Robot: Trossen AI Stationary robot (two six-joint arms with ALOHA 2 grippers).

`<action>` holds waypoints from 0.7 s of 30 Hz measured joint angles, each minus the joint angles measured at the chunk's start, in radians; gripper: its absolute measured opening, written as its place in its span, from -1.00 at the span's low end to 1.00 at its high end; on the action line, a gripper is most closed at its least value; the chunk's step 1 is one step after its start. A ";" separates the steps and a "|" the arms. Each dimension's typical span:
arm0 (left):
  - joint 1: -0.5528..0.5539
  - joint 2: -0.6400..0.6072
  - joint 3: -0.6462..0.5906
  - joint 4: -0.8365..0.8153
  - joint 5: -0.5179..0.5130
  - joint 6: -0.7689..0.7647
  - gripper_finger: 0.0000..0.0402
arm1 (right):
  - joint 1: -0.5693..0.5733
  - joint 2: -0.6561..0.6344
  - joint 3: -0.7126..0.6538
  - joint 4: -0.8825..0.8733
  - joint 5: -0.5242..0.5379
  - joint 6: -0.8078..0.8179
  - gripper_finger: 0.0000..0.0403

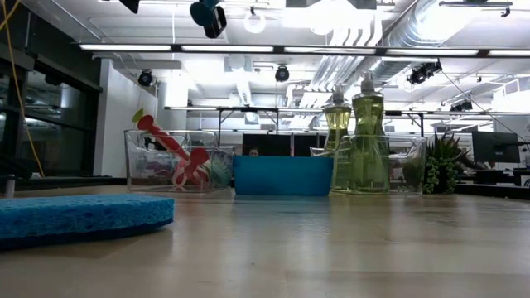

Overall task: Pick & Place Kitchen Sink Supplies
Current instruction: Put the blue dish brush into the left transparent bin

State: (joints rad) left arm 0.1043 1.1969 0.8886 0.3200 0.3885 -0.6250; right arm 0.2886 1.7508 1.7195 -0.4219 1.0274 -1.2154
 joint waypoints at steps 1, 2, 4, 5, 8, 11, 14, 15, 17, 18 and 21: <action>0.000 0.000 0.000 0.001 -0.001 0.000 -0.80 | 0.006 0.000 0.000 0.000 0.016 0.005 -0.10; 0.000 0.000 0.000 0.003 -0.001 0.000 -0.80 | 0.013 0.000 0.000 0.001 0.033 0.005 -0.10; 0.000 -0.001 0.000 0.004 -0.004 0.001 -0.80 | 0.028 0.000 0.000 0.000 0.065 0.006 -0.10; 0.000 -0.001 0.000 0.004 -0.005 0.001 -0.80 | 0.034 0.000 0.000 -0.001 0.080 0.009 -0.10; 0.000 -0.002 0.000 0.006 -0.011 0.004 -0.80 | 0.057 -0.001 0.000 -0.001 0.122 0.024 -0.10; 0.000 -0.002 0.000 0.014 -0.031 0.018 -0.80 | 0.078 -0.003 0.000 -0.002 0.179 0.051 -0.10; 0.015 -0.002 0.000 0.027 -0.032 0.030 -0.80 | 0.094 -0.009 0.000 -0.004 0.247 0.104 -0.10; 0.026 -0.002 0.000 0.025 -0.024 0.040 -0.80 | 0.100 -0.012 0.000 -0.007 0.266 0.135 -0.10; 0.050 -0.003 -0.001 0.023 0.001 0.056 -0.80 | 0.109 -0.015 0.000 -0.007 0.302 0.216 -0.10; 0.065 -0.005 -0.001 0.025 0.011 0.061 -0.80 | 0.114 -0.020 0.000 -0.015 0.315 0.260 -0.10; 0.107 -0.005 -0.001 0.039 0.057 0.088 -0.80 | 0.125 -0.033 0.000 -0.028 0.347 0.427 -0.10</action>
State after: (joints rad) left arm 0.2115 1.1919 0.8879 0.3595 0.4459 -0.5368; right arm 0.4141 1.7182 1.7191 -0.4497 1.3743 -0.7887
